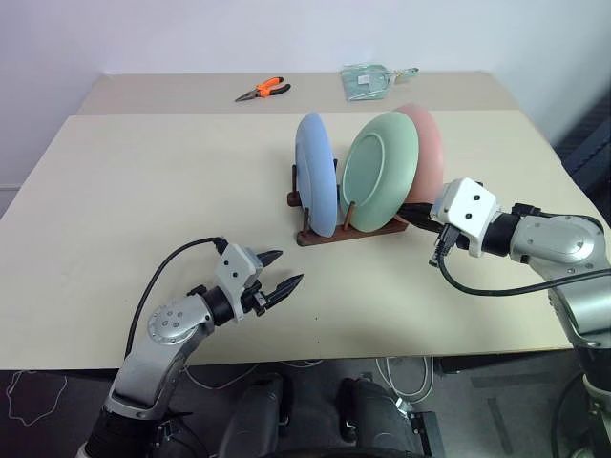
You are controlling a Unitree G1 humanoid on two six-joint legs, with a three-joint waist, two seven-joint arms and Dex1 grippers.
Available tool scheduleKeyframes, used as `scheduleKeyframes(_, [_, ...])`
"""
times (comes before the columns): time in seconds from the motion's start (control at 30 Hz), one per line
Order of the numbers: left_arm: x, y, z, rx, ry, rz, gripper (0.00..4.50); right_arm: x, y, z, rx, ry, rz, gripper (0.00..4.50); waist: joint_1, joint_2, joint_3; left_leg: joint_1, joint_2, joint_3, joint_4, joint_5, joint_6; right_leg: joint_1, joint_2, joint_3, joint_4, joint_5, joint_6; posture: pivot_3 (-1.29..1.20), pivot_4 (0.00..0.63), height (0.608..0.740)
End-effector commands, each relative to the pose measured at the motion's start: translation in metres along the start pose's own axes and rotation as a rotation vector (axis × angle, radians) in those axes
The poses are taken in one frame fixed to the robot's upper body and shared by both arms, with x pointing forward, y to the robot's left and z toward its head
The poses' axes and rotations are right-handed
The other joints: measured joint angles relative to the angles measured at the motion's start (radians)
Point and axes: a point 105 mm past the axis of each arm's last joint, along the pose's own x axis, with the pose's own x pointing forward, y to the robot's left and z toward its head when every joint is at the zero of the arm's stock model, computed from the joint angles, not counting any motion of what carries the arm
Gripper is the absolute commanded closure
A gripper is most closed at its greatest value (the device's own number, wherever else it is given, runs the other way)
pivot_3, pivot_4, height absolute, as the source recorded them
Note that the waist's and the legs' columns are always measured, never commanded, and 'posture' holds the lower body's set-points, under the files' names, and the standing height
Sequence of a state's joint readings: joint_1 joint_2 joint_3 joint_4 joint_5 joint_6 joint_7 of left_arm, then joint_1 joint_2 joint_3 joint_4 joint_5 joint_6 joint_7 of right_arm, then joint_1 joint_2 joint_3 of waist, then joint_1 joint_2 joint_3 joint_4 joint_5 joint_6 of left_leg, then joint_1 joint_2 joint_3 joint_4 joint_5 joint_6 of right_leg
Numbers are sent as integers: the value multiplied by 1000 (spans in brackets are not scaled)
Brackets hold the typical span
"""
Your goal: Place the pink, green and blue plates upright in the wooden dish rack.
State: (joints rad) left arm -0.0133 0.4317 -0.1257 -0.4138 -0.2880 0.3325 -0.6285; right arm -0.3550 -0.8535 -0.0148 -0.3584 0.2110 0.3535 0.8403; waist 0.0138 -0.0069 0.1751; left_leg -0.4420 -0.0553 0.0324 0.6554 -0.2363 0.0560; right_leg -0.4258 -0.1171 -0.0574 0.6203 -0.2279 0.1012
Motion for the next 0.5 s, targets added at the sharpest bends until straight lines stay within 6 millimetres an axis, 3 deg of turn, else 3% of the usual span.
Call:
scheduleKeyframes(0.03, [-1,-1,8,30,-35,-3,1474,-2,-5,15,-50,-50,-22,4463,1,0,0,0,0,0,0,0,0,0,0,0,0,0,0,0,150,740])
scheduleKeyframes(0.17, [1,-2,8,30,-33,-2,1474,-5,-6,8,-54,-38,-13,4463,0,0,0,0,0,0,0,0,0,0,0,0,0,0,0,0,150,740])
scheduleKeyframes(0.33, [-1,-1,6,36,-24,7,1474,-13,-1,-15,-30,42,4,4463,1,0,0,0,0,0,1,0,0,1,0,0,0,0,0,0,150,740])
scheduleKeyframes(0.5, [-18,23,-4,57,25,107,1474,-31,21,-44,128,92,79,4463,1,0,0,0,0,0,2,-1,2,1,0,0,0,0,0,0,150,740])
